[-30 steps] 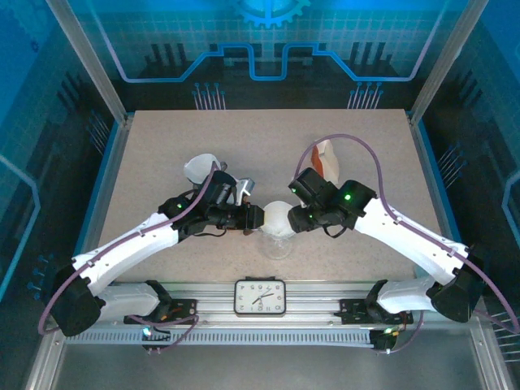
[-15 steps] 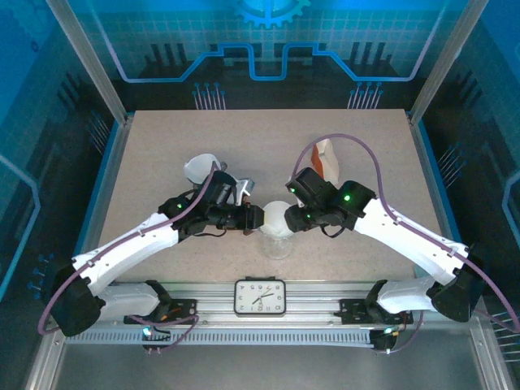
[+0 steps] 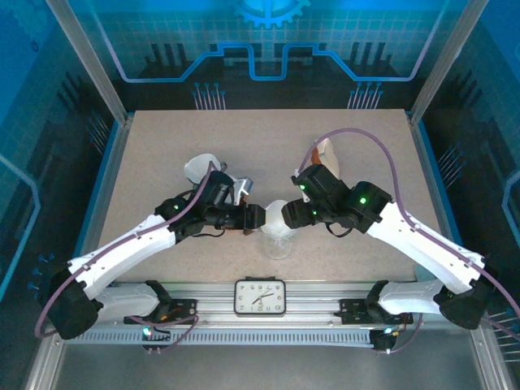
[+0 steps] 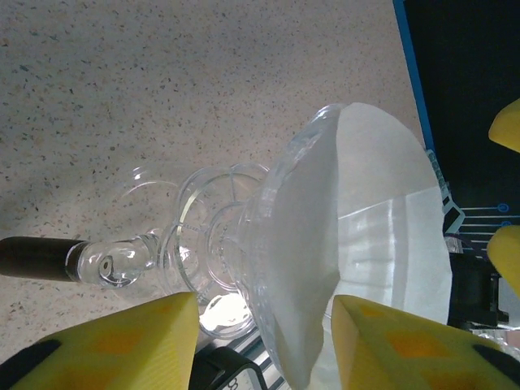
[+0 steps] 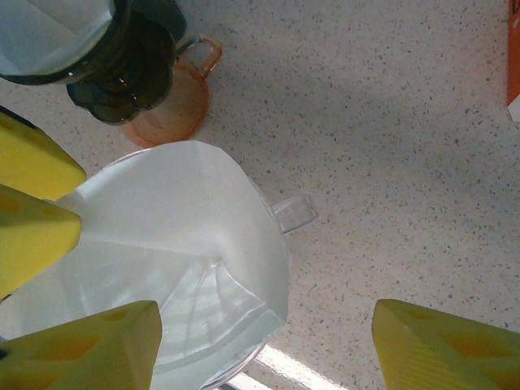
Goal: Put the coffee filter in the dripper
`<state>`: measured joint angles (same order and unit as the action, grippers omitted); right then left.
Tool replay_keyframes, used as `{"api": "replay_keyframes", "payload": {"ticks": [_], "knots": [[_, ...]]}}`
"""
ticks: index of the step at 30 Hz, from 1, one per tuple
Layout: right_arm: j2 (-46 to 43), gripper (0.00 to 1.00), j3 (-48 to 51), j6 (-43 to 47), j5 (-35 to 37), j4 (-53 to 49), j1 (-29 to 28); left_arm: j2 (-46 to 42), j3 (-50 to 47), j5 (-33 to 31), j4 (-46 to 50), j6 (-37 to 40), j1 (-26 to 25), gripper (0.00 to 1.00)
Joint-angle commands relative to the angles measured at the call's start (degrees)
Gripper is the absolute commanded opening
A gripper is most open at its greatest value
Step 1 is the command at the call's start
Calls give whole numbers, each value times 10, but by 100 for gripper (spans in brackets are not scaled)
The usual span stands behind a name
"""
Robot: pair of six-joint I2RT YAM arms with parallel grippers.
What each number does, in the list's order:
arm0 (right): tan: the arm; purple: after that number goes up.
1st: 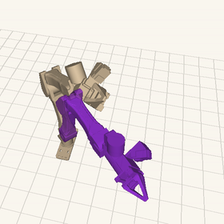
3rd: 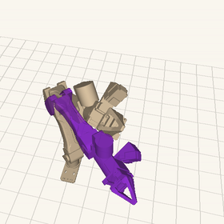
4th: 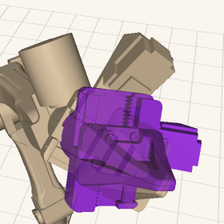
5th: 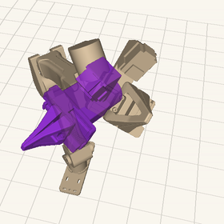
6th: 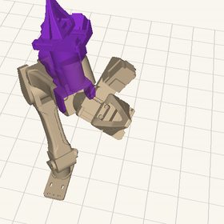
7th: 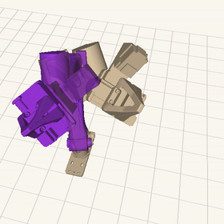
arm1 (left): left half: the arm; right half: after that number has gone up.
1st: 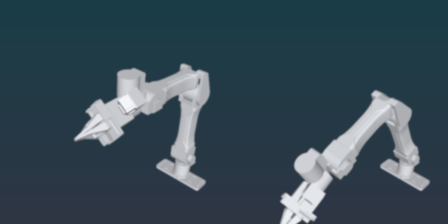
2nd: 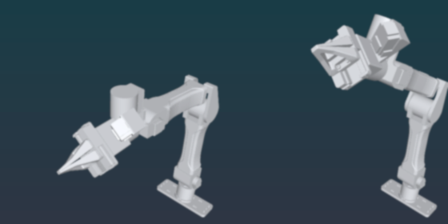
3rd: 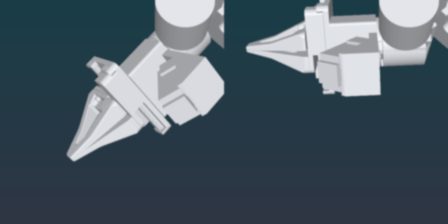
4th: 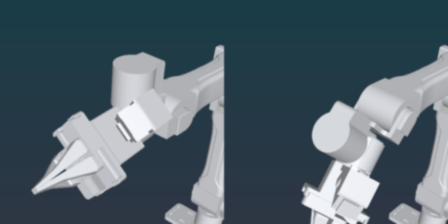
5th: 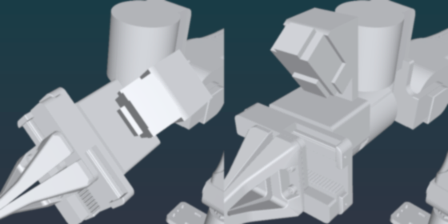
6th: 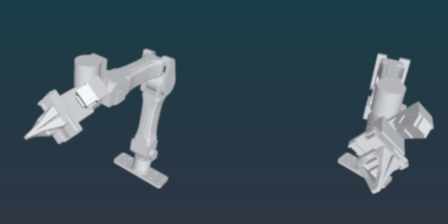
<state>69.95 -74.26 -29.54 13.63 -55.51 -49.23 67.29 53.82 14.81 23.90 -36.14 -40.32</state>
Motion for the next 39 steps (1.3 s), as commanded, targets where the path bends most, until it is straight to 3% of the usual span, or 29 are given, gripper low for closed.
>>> {"api": "replay_keyframes", "payload": {"ticks": [1,7,15,17,21,24,34,39], "knots": [[-12,72,-18,4,17,-7,-3,-19,-2,-5,5,-7,3,51],[-32,72,-12,5,21,-9,-2,-42,8,-16,24,-9,3,58],[-109,73,57,-3,46,35,-1,-131,14,-103,62,5,8,85],[-122,73,70,-6,53,41,-2,-151,21,-133,81,13,20,90],[-135,73,87,-7,53,51,1,-176,37,-165,127,21,81,92],[-143,73,95,-4,47,62,1,-191,36,-164,144,10,157,87],[-173,74,118,7,37,87,2,-238,-116,-29,64,-120,429,48],[-176,74,131,11,31,98,4,-188,-186,-26,-43,-153,466,39]]}}
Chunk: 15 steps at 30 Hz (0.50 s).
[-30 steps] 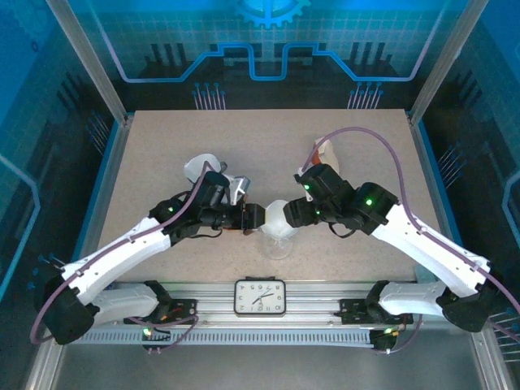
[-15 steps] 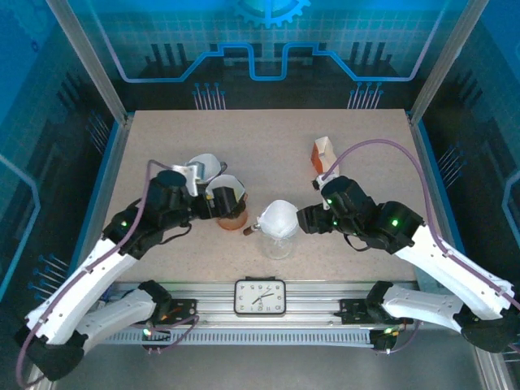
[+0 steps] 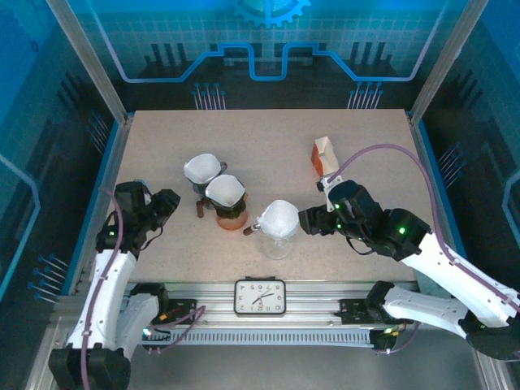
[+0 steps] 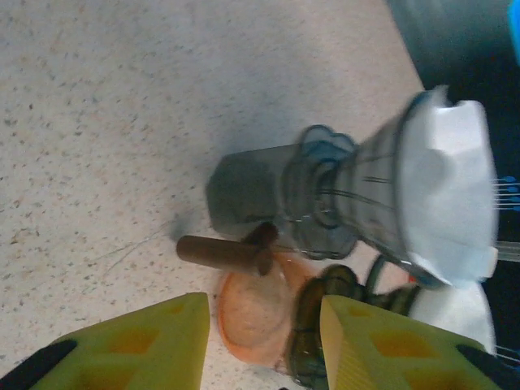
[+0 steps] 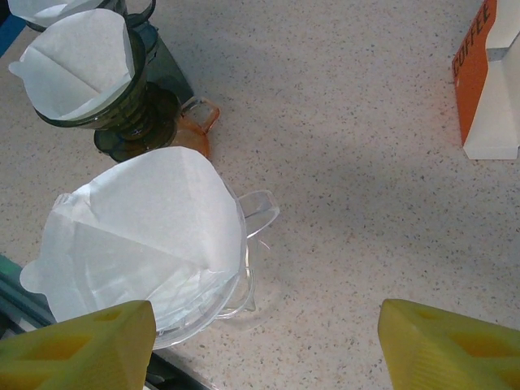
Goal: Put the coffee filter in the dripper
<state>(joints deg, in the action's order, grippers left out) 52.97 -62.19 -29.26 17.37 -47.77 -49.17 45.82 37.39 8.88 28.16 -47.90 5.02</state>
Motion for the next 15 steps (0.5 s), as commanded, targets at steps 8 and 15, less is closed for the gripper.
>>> {"api": "replay_keyframes", "payload": {"ticks": [8,15], "knots": [[-6,74,18,14,-14,29,8,232,-35,65,-243,-64,23,9],[-13,75,20,17,-13,24,14,332,-20,57,-286,-57,22,4]]}}
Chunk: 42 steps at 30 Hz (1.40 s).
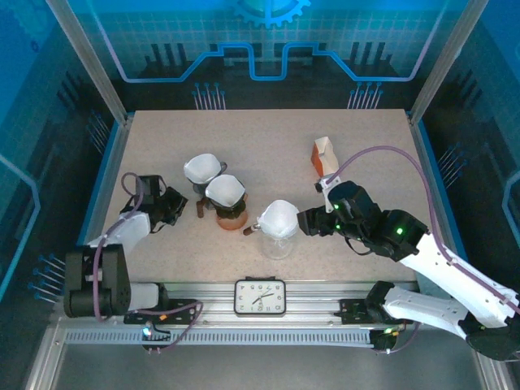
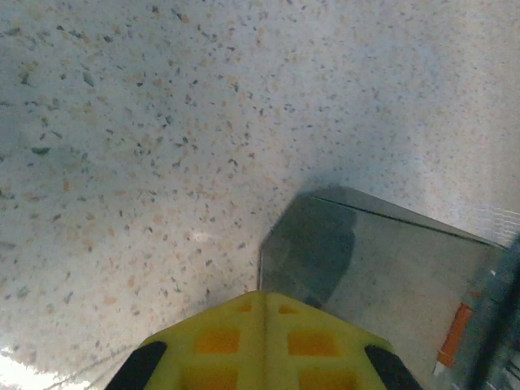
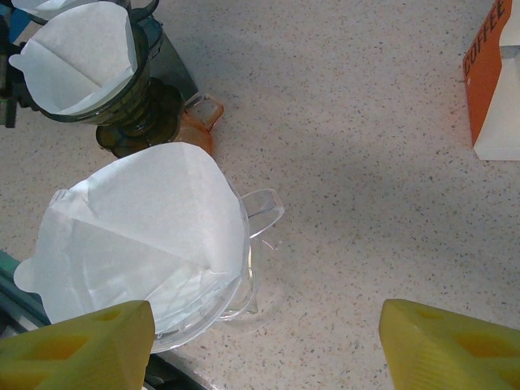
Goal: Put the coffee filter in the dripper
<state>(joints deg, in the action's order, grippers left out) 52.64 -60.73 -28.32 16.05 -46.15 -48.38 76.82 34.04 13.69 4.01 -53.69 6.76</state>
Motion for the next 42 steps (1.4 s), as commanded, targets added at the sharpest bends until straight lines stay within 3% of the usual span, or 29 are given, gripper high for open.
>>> {"api": "replay_keyframes", "payload": {"ticks": [1,9,27,42], "knots": [[-10,75,6,7,-1,8,7,32,13,8,-52,1,5,5],[-8,75,8,7,-5,8,12,96,9,34,-141,-25,-5,0],[-8,75,22,4,-12,10,21,157,17,46,-211,-47,-44,0],[-15,75,17,-8,-17,-6,21,243,113,66,-207,-13,-75,0]]}}
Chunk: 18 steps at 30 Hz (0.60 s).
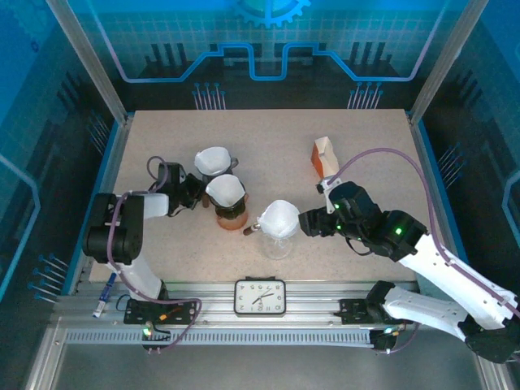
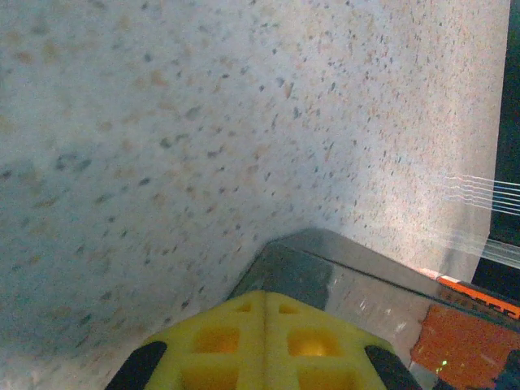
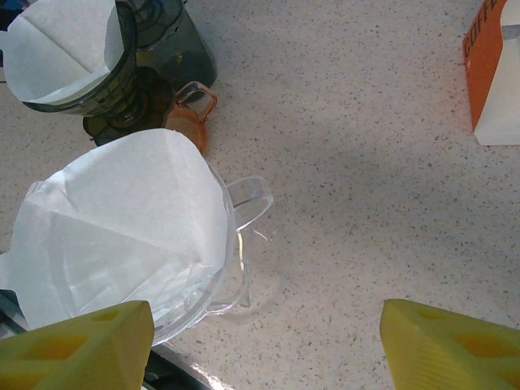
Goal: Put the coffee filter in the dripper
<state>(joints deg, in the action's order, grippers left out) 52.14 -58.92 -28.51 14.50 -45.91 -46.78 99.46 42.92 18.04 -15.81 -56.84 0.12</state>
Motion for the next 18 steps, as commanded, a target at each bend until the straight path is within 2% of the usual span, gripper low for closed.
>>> {"api": "replay_keyframes", "payload": {"ticks": [1,18], "knots": [[-11,75,-2,-7,-2,-9,6,23,29,23,-10,21,-11,0],[-13,75,-6,-19,-2,-22,6,127,163,78,4,67,-51,0]]}}
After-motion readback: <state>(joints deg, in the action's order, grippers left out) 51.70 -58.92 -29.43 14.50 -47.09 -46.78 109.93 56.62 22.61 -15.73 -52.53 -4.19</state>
